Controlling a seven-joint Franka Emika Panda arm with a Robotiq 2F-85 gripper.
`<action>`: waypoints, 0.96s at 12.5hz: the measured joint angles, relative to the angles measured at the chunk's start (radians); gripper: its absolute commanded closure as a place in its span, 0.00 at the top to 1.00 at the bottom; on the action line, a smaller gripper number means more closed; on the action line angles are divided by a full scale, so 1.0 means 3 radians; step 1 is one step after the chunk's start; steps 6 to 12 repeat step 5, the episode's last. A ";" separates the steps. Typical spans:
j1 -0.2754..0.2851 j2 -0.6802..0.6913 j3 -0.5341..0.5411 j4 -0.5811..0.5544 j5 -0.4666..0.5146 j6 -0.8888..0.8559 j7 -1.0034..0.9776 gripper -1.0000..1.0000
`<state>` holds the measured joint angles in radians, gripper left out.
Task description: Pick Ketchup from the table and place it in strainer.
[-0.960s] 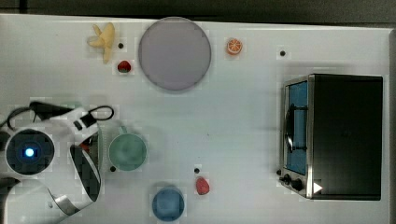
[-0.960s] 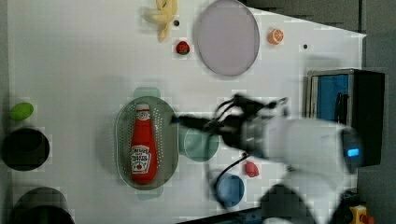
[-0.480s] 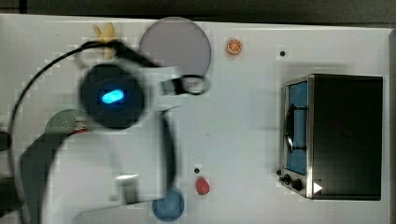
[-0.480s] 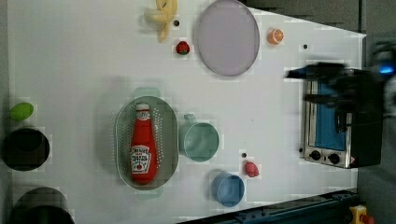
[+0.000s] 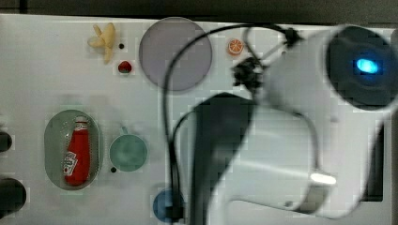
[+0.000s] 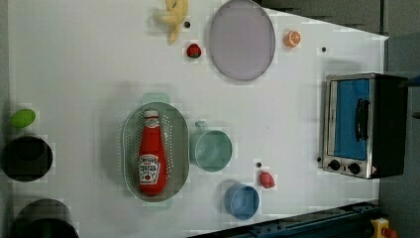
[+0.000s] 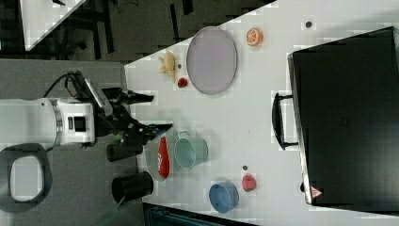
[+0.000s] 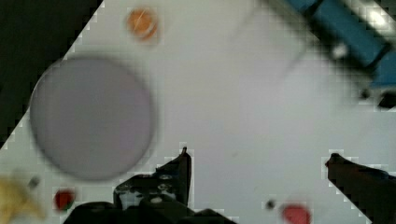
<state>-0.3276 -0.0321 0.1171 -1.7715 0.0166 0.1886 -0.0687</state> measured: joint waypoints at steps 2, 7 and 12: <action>-0.0072 -0.0004 -0.0028 0.0042 -0.0138 -0.0056 0.0041 1.00; -0.0037 -0.0008 0.0149 0.0072 -0.0146 -0.0092 0.0169 1.00; -0.0037 -0.0008 0.0149 0.0072 -0.0146 -0.0092 0.0169 1.00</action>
